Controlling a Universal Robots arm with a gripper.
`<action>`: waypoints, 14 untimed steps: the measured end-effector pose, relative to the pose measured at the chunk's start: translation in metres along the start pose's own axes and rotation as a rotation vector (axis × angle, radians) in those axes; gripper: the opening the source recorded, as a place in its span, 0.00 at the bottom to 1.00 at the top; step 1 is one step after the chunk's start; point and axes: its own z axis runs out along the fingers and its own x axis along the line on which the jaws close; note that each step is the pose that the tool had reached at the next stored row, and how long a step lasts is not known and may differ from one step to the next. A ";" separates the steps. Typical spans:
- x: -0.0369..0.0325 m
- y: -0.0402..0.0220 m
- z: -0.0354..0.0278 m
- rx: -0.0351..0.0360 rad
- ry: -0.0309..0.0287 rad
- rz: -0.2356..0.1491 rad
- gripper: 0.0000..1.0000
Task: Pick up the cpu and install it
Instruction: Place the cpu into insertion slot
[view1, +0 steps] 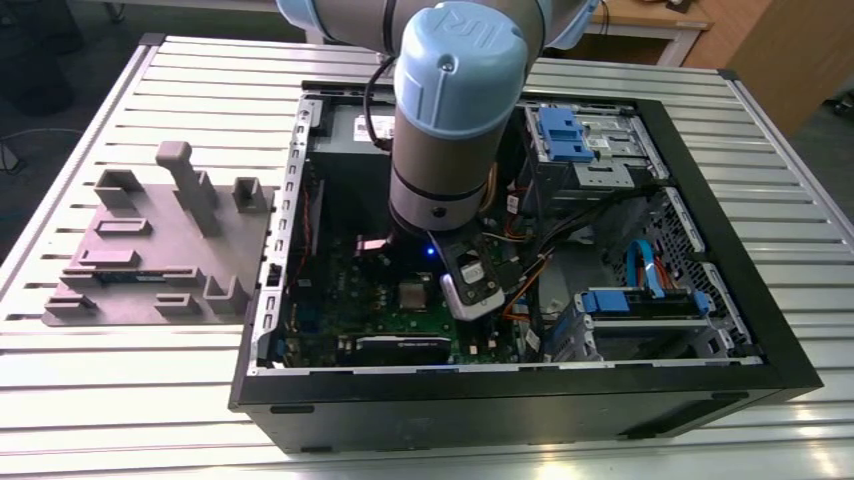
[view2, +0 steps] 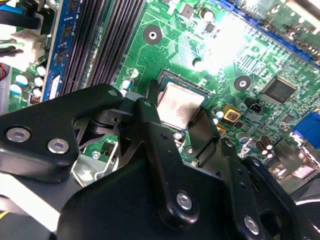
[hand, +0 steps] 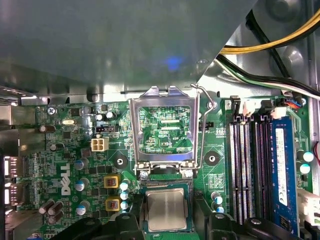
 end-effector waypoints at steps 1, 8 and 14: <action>0.0000 0.0001 -0.0004 -0.0002 0.0000 0.000 0.51; 0.0001 -0.0001 -0.0010 0.0005 0.0003 0.000 0.44; 0.0000 0.0002 -0.0040 -0.0025 0.0001 0.000 0.44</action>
